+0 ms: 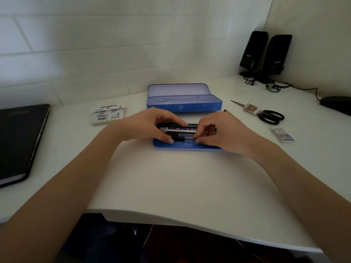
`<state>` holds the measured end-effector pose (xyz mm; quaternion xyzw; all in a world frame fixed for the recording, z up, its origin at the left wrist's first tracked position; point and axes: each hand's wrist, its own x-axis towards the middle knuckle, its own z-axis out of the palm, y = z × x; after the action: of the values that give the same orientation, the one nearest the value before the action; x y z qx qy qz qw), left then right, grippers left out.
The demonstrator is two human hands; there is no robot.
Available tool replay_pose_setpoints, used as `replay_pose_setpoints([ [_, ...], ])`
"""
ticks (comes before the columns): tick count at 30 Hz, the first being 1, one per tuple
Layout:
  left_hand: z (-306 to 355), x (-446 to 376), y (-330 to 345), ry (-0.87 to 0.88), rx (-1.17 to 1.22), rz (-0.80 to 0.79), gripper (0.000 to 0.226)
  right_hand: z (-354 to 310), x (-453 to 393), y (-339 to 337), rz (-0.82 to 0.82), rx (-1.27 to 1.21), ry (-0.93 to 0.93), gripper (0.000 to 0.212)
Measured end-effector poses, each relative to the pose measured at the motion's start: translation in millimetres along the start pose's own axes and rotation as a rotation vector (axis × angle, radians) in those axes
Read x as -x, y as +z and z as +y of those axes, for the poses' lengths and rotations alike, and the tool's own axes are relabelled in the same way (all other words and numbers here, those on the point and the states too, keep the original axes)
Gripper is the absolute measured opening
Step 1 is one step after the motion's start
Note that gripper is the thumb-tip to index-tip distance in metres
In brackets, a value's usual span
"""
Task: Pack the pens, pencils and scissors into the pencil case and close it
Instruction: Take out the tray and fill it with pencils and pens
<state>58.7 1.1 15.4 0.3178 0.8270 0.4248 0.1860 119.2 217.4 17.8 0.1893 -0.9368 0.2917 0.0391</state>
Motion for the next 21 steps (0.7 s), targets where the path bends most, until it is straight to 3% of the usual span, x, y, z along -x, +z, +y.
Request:
replay_pose_setpoints([
  [3,-0.1,0.2,-0.6,-0.007,0.004,-0.011,0.052,5.4,-1.7,-6.5,0.061,-0.005,0.033,0.005],
  [6,-1.3,0.6,-0.5,0.014,0.053,0.000,0.043,20.2,-3.1,-25.8,0.291,-0.017,0.135,0.005],
  [9,-2.8,0.5,-0.4,0.031,0.058,-0.015,0.041,42.8,1.2,-47.4,0.459,0.126,0.289,0.004],
  [14,-4.0,-0.4,-0.5,0.020,0.035,-0.025,0.043,67.1,4.6,-51.8,0.340,0.237,0.598,0.005],
  [21,-3.7,-0.5,0.5,0.031,0.048,0.014,0.042,65.1,-0.1,-45.9,0.278,0.249,0.688,0.010],
])
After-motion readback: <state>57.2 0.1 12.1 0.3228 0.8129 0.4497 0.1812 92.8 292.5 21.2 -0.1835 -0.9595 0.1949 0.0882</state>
